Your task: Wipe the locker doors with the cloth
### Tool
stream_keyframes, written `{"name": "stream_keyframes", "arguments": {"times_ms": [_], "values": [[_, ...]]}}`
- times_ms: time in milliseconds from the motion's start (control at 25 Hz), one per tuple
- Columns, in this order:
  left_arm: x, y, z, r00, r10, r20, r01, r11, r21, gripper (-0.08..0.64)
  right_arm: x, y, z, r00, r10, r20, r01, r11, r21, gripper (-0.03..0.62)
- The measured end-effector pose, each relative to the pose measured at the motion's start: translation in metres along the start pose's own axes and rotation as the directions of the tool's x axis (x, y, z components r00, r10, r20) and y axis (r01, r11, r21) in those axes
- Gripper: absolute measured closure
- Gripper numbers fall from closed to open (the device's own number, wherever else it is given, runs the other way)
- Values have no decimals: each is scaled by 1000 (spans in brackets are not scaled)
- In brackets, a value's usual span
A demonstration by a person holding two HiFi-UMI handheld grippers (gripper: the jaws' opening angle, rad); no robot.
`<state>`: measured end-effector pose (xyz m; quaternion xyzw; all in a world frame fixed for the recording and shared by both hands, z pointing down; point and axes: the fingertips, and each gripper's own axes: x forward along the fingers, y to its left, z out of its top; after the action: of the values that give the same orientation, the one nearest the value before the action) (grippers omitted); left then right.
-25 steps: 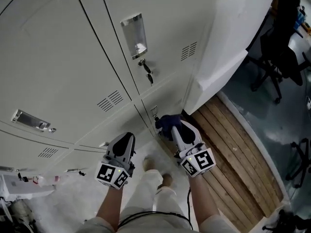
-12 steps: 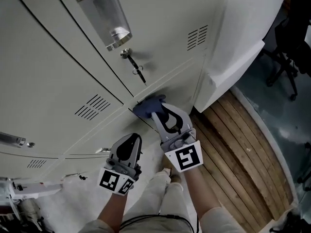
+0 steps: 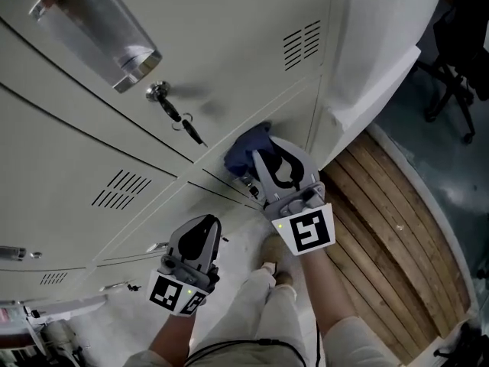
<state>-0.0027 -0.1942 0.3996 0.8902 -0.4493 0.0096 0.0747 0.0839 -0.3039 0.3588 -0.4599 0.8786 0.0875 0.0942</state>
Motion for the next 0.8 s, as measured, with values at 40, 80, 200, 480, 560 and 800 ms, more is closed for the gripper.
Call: {"name": "stream_keyframes", "arguments": {"times_ms": [40, 80, 200, 480, 560, 800], "values": [[1, -2, -1, 1000, -9, -2, 9, 1000, -7, 534, 0, -9, -1, 1000, -12, -2, 12, 1000, -7, 528], [2, -3, -1, 1000, -16, -3, 16, 1000, -16, 534, 0, -19, -1, 1000, -26, -5, 26, 1000, -13, 528], [7, -4, -3, 1000, -29, -4, 29, 999, -37, 534, 2, -49, 1, 997, -74, -4, 74, 997, -34, 528], [12, -2, -2, 999, -35, 0, 35, 999, -26, 534, 0, -114, -4, 981, -193, -1, 193, 978, -78, 529], [13, -2, -2, 999, -38, 0, 38, 999, -26, 534, 0, -129, -9, 975, -223, -17, 222, 974, -51, 531], [12, -5, -3, 999, -47, -4, 47, 999, -27, 534, -3, -155, -16, 950, -306, -56, 304, 952, -41, 531]]}}
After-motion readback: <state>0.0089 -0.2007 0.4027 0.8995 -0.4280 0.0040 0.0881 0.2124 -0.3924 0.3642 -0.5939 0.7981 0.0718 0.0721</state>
